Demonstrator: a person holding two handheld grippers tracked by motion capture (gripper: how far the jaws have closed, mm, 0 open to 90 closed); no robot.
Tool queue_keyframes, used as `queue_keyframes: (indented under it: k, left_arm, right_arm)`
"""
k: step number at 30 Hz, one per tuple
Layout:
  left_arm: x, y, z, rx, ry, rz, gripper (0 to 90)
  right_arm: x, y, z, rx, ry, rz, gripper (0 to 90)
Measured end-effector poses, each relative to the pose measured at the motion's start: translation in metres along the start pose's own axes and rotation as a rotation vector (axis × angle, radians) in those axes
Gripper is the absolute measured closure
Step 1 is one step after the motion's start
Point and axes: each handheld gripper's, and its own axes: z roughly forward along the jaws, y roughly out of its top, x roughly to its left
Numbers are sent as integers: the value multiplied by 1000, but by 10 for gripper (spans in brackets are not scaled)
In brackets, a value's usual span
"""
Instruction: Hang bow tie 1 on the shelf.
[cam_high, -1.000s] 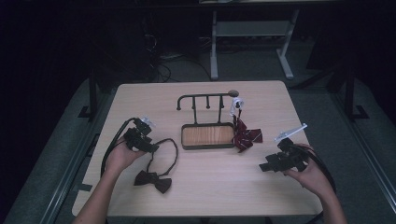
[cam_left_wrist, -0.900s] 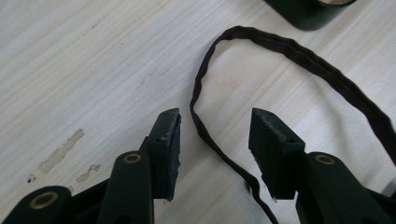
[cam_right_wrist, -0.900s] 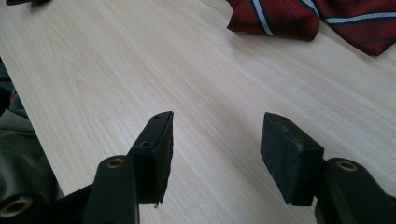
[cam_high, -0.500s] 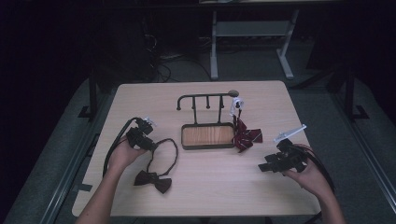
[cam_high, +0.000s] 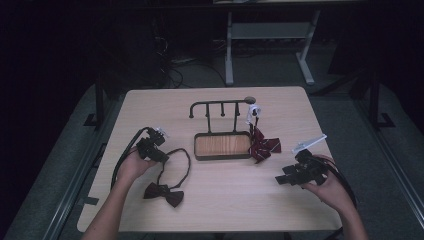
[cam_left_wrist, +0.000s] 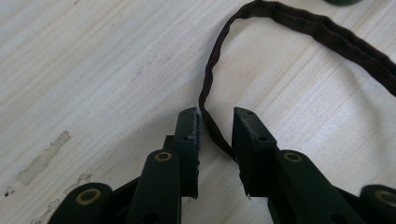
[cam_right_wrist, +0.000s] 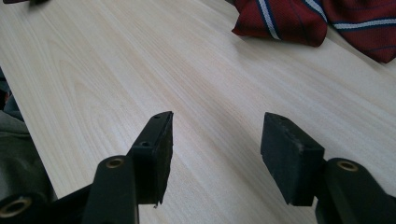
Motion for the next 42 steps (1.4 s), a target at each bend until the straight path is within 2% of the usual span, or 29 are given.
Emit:
queue_keyframes:
  k: [7, 13, 15, 16, 18, 24, 30, 34, 37, 42]
  left_arm:
    - [0, 1, 3, 17, -8, 1, 810]
    - [-1, 3, 4, 33, -23, 17, 892]
    - [-1, 3, 4, 35, -26, 19, 896]
    - [0, 3, 2, 51, -26, 42, 896]
    - [0, 3, 0, 48, -30, 41, 897]
    - [-1, 2, -9, 18, -55, 33, 897]
    - [-3, -1, -19, -15, -86, 42, 897]
    - [-3, -3, -23, -18, -101, 52, 898]
    - [-4, -4, -26, -29, -111, 39, 897]
    - [-5, -5, -32, -24, -107, 56, 897]
  right_arm:
    - [-1, 0, -2, -14, 7, 2, 441]
    - [-2, -1, -3, -16, 8, 3, 443]
    - [-3, -1, -3, -18, 8, 4, 444]
    - [-3, -1, -2, -19, 10, 7, 444]
    - [-4, -1, -2, -20, 10, 9, 444]
    - [-9, -4, -1, -26, 16, 31, 445]
    - [-14, -8, -2, -36, 21, 49, 445]
    - [-16, -9, -3, -40, 24, 56, 445]
    - [-16, -9, -3, -40, 23, 57, 445]
    - [-17, -10, -3, -43, 23, 61, 445]
